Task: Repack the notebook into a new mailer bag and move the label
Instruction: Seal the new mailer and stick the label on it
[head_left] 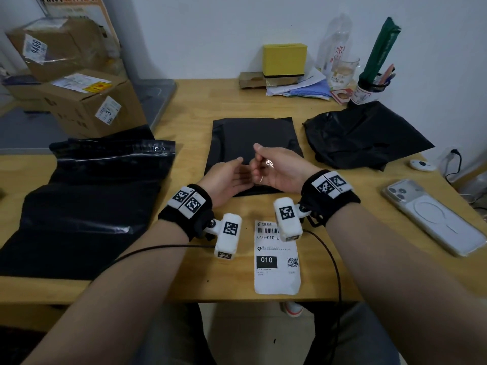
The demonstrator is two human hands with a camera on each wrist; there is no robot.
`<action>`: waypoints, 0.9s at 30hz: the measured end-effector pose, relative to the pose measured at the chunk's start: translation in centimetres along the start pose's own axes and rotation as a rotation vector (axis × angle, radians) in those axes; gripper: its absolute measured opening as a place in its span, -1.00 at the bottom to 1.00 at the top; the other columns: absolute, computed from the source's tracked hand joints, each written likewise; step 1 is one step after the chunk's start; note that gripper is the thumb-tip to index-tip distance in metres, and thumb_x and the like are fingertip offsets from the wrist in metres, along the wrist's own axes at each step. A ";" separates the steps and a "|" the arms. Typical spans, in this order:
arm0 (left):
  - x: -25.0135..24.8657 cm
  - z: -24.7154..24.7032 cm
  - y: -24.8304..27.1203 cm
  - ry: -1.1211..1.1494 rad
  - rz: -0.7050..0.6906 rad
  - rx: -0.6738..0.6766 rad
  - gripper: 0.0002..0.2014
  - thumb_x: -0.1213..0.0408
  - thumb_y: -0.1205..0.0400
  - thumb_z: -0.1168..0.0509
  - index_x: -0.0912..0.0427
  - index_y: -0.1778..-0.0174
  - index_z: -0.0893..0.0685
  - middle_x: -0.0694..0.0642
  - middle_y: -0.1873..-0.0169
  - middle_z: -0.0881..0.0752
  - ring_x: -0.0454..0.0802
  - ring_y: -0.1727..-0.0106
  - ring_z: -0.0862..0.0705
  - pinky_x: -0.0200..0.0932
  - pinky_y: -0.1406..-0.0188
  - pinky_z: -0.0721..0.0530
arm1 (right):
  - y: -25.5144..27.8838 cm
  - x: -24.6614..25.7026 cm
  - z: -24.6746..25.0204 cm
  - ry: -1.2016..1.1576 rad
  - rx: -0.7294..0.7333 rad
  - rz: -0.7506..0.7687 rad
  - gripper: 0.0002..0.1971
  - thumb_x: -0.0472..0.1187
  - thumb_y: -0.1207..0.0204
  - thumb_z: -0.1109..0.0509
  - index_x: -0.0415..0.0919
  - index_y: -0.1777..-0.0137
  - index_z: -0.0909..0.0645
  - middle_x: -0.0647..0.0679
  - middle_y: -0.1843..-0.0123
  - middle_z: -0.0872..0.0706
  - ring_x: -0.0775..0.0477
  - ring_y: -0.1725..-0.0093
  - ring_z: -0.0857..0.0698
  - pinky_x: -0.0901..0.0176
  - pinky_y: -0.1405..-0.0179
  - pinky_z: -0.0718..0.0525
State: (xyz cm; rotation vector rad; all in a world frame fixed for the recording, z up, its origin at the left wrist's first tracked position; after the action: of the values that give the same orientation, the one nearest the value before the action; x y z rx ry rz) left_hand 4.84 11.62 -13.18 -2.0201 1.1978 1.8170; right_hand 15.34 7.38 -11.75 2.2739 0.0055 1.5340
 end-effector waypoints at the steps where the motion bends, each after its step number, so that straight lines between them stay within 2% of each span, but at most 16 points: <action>1: 0.2 0.0 0.0 0.024 0.002 0.007 -0.66 0.17 -0.83 -0.10 0.37 -0.10 -0.65 0.36 -0.17 -0.73 0.14 -0.16 -0.75 -0.09 -0.14 -0.72 | -0.2 -0.2 0.1 0.002 0.001 -0.006 -0.67 -0.08 -0.76 -0.32 -0.22 0.23 -0.52 -0.14 0.31 -0.67 -0.07 0.35 -0.64 0.10 0.25 -0.73; 4: 0.6 0.1 0.1 0.046 0.005 0.030 -0.62 0.16 -0.84 -0.06 0.38 -0.21 -0.65 0.30 -0.17 -0.74 0.10 -0.20 -0.73 -0.12 -0.18 -0.68 | -0.6 -1.3 0.5 0.035 -0.019 -0.059 -0.66 -0.09 -0.76 -0.32 -0.22 0.24 -0.51 -0.14 0.31 -0.67 -0.06 0.33 -0.66 0.11 0.20 -0.75; 8: 0.6 0.4 0.0 0.010 -0.012 0.001 -0.55 0.15 -0.84 -0.03 0.46 -0.40 -0.57 0.35 -0.33 -0.66 0.17 -0.42 -0.62 -0.04 -0.44 -0.57 | -0.8 -2.1 1.3 0.125 -0.057 -0.137 -0.66 -0.10 -0.78 -0.29 -0.20 0.25 -0.50 -0.11 0.34 -0.68 -0.03 0.32 -0.67 0.18 0.26 -0.75; 10: 0.4 0.8 0.1 -0.007 -0.027 -0.022 -0.55 0.16 -0.85 -0.02 0.47 -0.41 -0.56 0.36 -0.33 -0.66 0.17 -0.41 -0.63 -0.05 -0.42 -0.58 | -0.9 -2.1 1.3 0.159 -0.061 -0.149 -0.67 -0.11 -0.78 -0.29 -0.20 0.24 -0.51 -0.11 0.36 -0.70 -0.03 0.33 -0.69 0.17 0.29 -0.74; 14: 0.0 2.3 0.4 -0.035 -0.052 -0.064 -0.54 0.15 -0.85 0.01 0.47 -0.37 -0.58 0.32 -0.26 -0.71 0.13 -0.33 -0.68 -0.15 -0.25 -0.64 | -0.9 -2.1 1.3 0.181 -0.078 -0.152 -0.67 -0.09 -0.77 -0.30 -0.19 0.24 -0.51 -0.10 0.35 -0.71 -0.04 0.33 -0.69 0.18 0.30 -0.73; 18: -0.1 3.9 0.4 -0.062 -0.067 -0.118 -0.52 0.16 -0.86 0.04 0.50 -0.35 -0.59 0.37 -0.26 -0.71 0.10 -0.23 -0.73 -0.20 -0.16 -0.67 | -0.8 -2.3 1.4 0.165 -0.075 -0.155 -0.66 -0.09 -0.77 -0.30 -0.18 0.25 -0.50 -0.09 0.37 -0.68 -0.03 0.35 -0.66 0.18 0.32 -0.70; 23: -0.5 5.5 0.7 -0.094 -0.075 -0.176 -0.52 0.11 -0.85 0.01 0.48 -0.36 -0.58 0.36 -0.26 -0.71 0.07 -0.16 -0.74 -0.12 -0.30 -0.62 | -0.6 -2.4 1.5 0.120 -0.067 -0.162 -0.66 -0.08 -0.78 -0.28 -0.17 0.25 -0.48 -0.07 0.38 -0.67 -0.02 0.35 -0.63 0.19 0.31 -0.70; 27: -0.6 6.5 0.8 -0.093 -0.063 -0.208 -0.48 0.04 -0.83 -0.05 0.47 -0.40 -0.55 0.33 -0.25 -0.72 0.08 -0.20 -0.74 -0.09 -0.34 -0.62 | -0.4 -2.6 1.9 0.097 -0.063 -0.171 -0.66 -0.08 -0.78 -0.29 -0.17 0.25 -0.48 -0.08 0.38 -0.67 -0.03 0.37 -0.65 0.19 0.35 -0.72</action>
State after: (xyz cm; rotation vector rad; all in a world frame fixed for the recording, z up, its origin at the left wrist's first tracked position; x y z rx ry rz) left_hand -0.59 15.34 -13.90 -2.0261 0.9440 2.0537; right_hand 16.05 6.58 -14.74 2.0909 0.1718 1.5303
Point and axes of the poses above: each hand's wrist, its own y-axis away from the middle knuckle, its own z-axis out of the back of the hand, x = y × z, the point moved 9 cm from there along -y, towards the middle knuckle
